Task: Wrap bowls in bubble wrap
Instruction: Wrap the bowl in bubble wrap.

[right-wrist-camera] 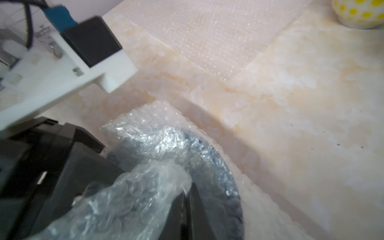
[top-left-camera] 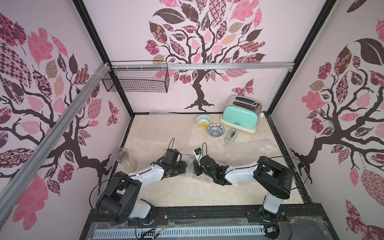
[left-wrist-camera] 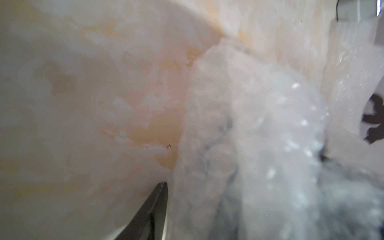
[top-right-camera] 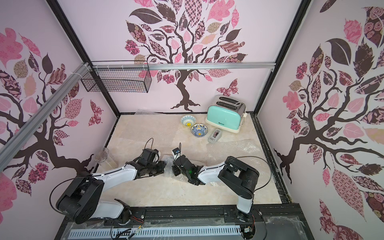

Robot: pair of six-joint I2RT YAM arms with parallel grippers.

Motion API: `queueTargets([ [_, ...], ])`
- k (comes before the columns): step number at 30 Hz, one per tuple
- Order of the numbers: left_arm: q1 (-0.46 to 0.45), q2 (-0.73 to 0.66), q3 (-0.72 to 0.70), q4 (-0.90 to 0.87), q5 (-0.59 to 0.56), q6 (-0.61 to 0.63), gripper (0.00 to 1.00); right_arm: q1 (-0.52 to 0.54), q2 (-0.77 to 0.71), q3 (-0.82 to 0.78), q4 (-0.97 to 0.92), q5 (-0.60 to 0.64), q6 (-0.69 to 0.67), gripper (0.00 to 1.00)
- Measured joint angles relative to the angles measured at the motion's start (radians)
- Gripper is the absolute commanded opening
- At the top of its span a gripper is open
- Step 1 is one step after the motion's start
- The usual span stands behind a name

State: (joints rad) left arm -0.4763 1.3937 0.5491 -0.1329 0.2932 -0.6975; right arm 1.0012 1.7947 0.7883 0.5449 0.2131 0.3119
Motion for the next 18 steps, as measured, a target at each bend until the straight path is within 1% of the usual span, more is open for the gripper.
queueTargets([
  [2,0.0,-0.021,-0.009,-0.002,-0.006,-0.009,0.78,-0.003,0.003,0.0,-0.001,-0.004,0.005,0.0],
  [6,0.006,-0.095,-0.035,-0.044,-0.042,-0.027,0.84,-0.008,0.004,-0.001,0.003,-0.011,0.006,0.0],
  [12,0.01,-0.302,-0.043,-0.143,-0.098,-0.058,0.91,-0.01,0.003,-0.002,0.005,-0.031,0.01,0.0],
  [18,0.009,-0.513,-0.087,-0.145,-0.053,-0.082,0.97,-0.01,0.002,-0.002,0.005,-0.047,0.011,0.0],
])
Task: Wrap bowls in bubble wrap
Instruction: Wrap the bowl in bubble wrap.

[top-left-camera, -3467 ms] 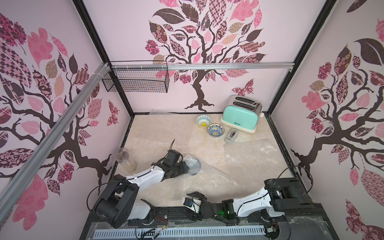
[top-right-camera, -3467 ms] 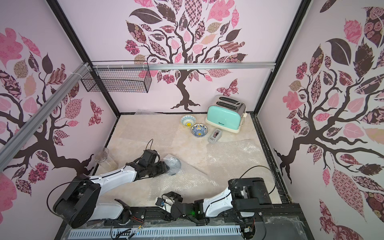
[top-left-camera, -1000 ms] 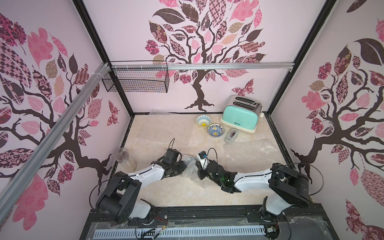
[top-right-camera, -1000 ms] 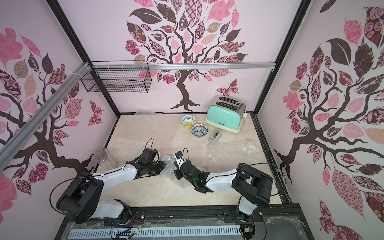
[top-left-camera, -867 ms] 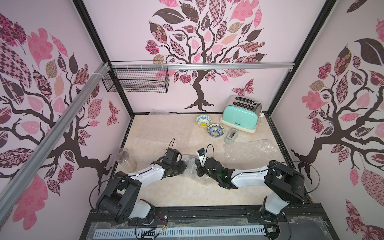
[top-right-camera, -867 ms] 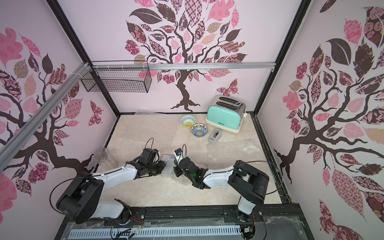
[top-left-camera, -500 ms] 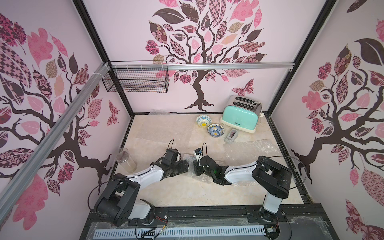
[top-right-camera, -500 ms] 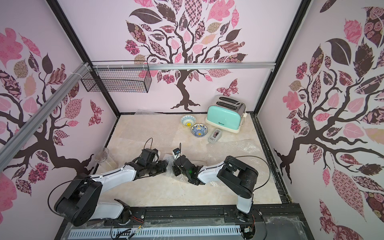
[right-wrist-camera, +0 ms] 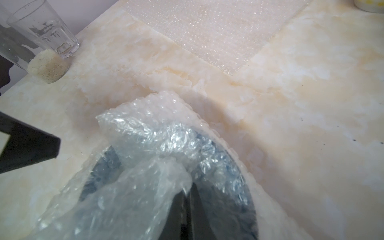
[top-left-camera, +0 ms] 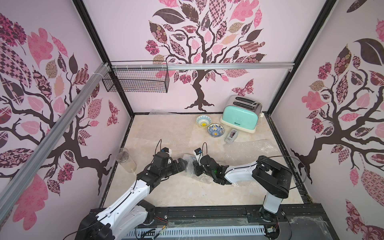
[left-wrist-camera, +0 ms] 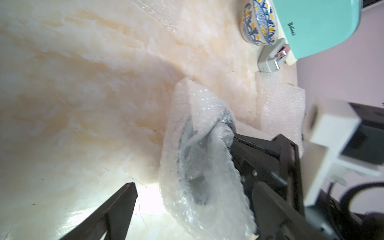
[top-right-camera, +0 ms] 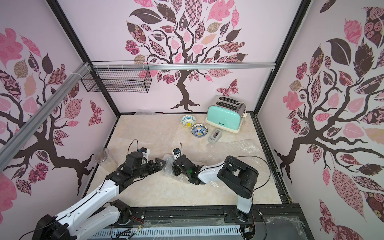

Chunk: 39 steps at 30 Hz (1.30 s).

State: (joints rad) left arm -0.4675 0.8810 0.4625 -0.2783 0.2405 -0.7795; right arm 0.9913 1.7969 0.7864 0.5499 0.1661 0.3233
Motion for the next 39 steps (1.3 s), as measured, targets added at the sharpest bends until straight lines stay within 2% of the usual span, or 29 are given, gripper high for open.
queueTargets([
  [4,-0.023,-0.019,-0.053,0.032,0.018,-0.008,0.98,0.0,-0.011,0.0,-0.001,-0.01,0.003,0.0],
  [13,-0.084,0.196,-0.05,0.112,0.022,0.003,0.97,0.0,-0.023,-0.002,-0.006,-0.026,0.003,0.0],
  [16,-0.069,0.242,-0.026,0.112,-0.018,0.001,0.96,0.0,-0.029,-0.009,-0.007,-0.029,0.003,0.0],
  [21,0.02,0.295,-0.029,0.186,0.005,-0.034,0.95,-0.002,-0.061,-0.021,-0.012,-0.033,0.011,0.0],
  [31,0.024,0.428,0.008,0.252,0.057,-0.027,0.95,-0.005,-0.076,-0.029,-0.034,-0.04,0.013,0.02],
  [32,0.025,0.439,0.014,0.258,0.059,-0.023,0.95,-0.005,-0.076,-0.029,-0.037,-0.04,0.013,0.08],
  [35,0.024,0.465,0.026,0.275,0.06,-0.009,0.93,-0.005,-0.082,-0.029,-0.06,-0.037,0.012,0.35],
  [37,0.024,0.48,0.034,0.282,0.06,-0.002,0.91,-0.005,-0.106,-0.029,-0.095,-0.03,0.007,0.5],
  [39,0.024,0.497,0.046,0.285,0.058,0.007,0.89,-0.006,-0.156,-0.031,-0.137,-0.016,-0.007,0.58],
])
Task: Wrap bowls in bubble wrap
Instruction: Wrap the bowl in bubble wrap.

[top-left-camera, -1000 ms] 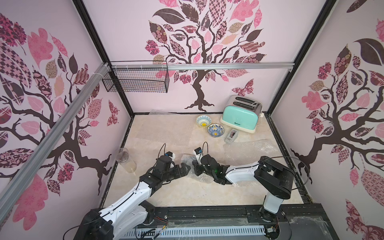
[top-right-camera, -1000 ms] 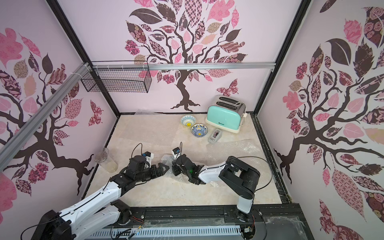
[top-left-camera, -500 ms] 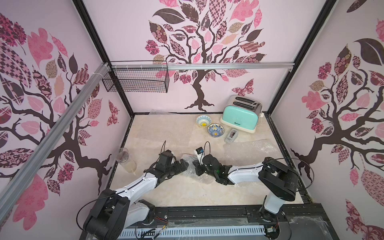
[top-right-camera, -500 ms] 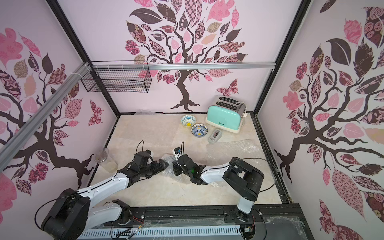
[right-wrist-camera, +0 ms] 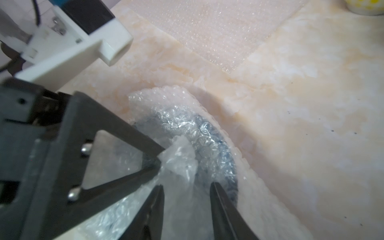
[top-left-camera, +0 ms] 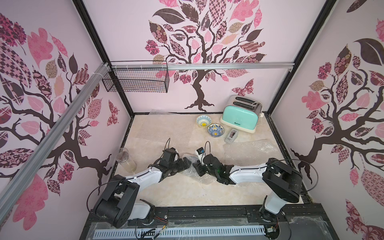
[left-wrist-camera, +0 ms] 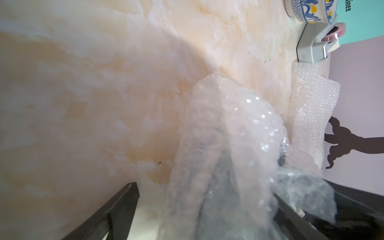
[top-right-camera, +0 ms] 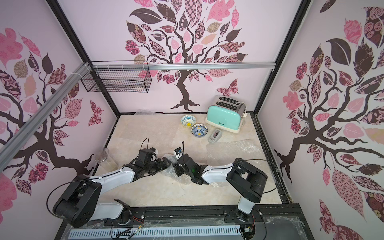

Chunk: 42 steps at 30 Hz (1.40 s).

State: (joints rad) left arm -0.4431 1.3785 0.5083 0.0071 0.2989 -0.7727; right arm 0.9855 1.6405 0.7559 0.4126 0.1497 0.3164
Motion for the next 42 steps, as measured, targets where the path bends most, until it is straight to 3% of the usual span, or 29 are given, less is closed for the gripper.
queueTargets([
  [6,0.0,0.038,0.038,-0.024,-0.024,0.037,0.84,-0.041,-0.206,0.0,-0.113,0.013,-0.031,0.63],
  [13,0.0,0.053,0.068,-0.071,-0.043,0.08,0.84,-0.245,-0.372,-0.08,-0.301,-0.04,-0.026,0.7],
  [17,0.0,0.066,0.094,-0.108,-0.052,0.105,0.83,-0.28,-0.417,-0.129,-0.45,-0.033,-0.051,0.72],
  [31,0.0,0.074,0.108,-0.133,-0.063,0.135,0.82,-0.27,-0.399,-0.152,-0.597,-0.042,-0.034,0.78],
  [35,-0.001,0.074,0.108,-0.133,-0.063,0.137,0.82,-0.259,-0.337,-0.127,-0.632,-0.041,-0.037,0.68],
  [42,-0.001,0.074,0.108,-0.134,-0.064,0.138,0.81,-0.233,-0.236,-0.066,-0.658,-0.023,-0.04,0.68],
])
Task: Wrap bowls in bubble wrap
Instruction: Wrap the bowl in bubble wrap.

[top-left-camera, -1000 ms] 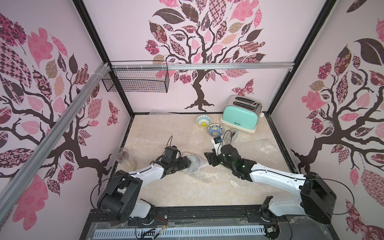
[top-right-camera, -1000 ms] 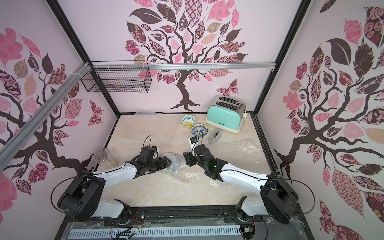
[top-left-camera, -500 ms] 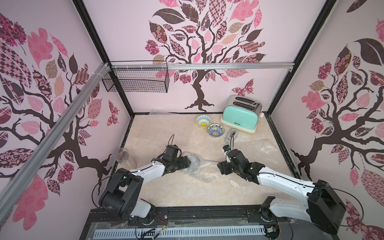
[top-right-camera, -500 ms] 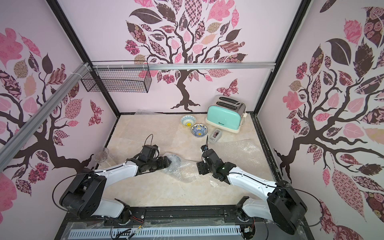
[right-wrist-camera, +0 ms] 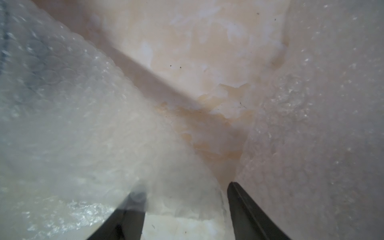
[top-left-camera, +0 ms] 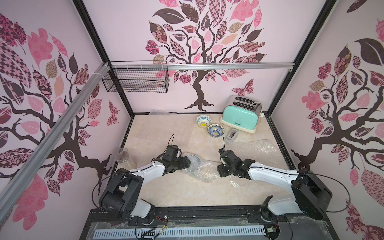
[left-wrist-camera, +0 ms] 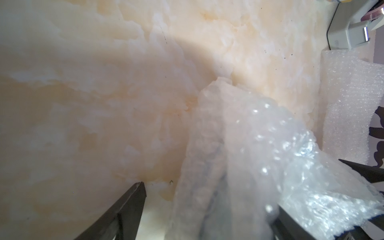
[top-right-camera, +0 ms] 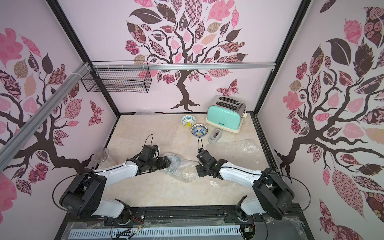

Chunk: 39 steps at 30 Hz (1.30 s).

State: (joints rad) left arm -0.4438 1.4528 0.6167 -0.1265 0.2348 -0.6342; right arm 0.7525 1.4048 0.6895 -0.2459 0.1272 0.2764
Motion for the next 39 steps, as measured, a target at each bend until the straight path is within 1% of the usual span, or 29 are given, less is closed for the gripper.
queueTargets([
  [4,-0.002,0.0,0.0,0.0,-0.004,0.002,0.81,0.012,0.054,0.051,-0.021,0.049,-0.014,0.67],
  [6,-0.002,0.0,0.0,-0.001,-0.005,0.003,0.81,0.012,0.073,0.073,-0.024,0.069,-0.021,0.64],
  [8,-0.002,0.0,0.0,-0.001,-0.006,0.003,0.8,0.012,0.089,0.092,-0.027,0.087,-0.029,0.57],
  [10,-0.002,0.0,0.0,-0.002,-0.006,0.003,0.8,0.012,0.1,0.105,-0.029,0.097,-0.043,0.44],
  [14,-0.002,0.0,0.0,-0.002,-0.009,0.003,0.79,0.012,0.099,0.109,-0.043,0.085,-0.048,0.24],
  [15,-0.003,0.0,0.0,-0.002,-0.011,0.003,0.79,0.012,0.093,0.108,-0.051,0.077,-0.05,0.21],
  [18,-0.007,0.0,0.0,-0.003,-0.018,0.004,0.79,0.012,0.054,0.109,-0.077,0.044,-0.043,0.15],
  [20,-0.011,0.0,0.0,-0.003,-0.024,0.004,0.79,0.012,0.017,0.116,-0.1,0.0,-0.037,0.11],
  [27,-0.017,0.001,0.0,-0.002,-0.035,0.006,0.78,0.012,-0.09,0.141,-0.129,-0.197,0.001,0.09],
  [31,-0.023,0.001,0.0,-0.002,-0.046,0.006,0.78,0.012,-0.118,0.141,-0.121,-0.32,0.022,0.09],
  [35,-0.034,0.007,0.002,0.005,-0.055,0.006,0.77,0.012,-0.117,0.142,-0.068,-0.444,0.061,0.07],
  [39,-0.042,0.009,0.002,0.008,-0.066,0.006,0.76,0.012,-0.056,0.185,0.0,-0.528,0.124,0.07],
])
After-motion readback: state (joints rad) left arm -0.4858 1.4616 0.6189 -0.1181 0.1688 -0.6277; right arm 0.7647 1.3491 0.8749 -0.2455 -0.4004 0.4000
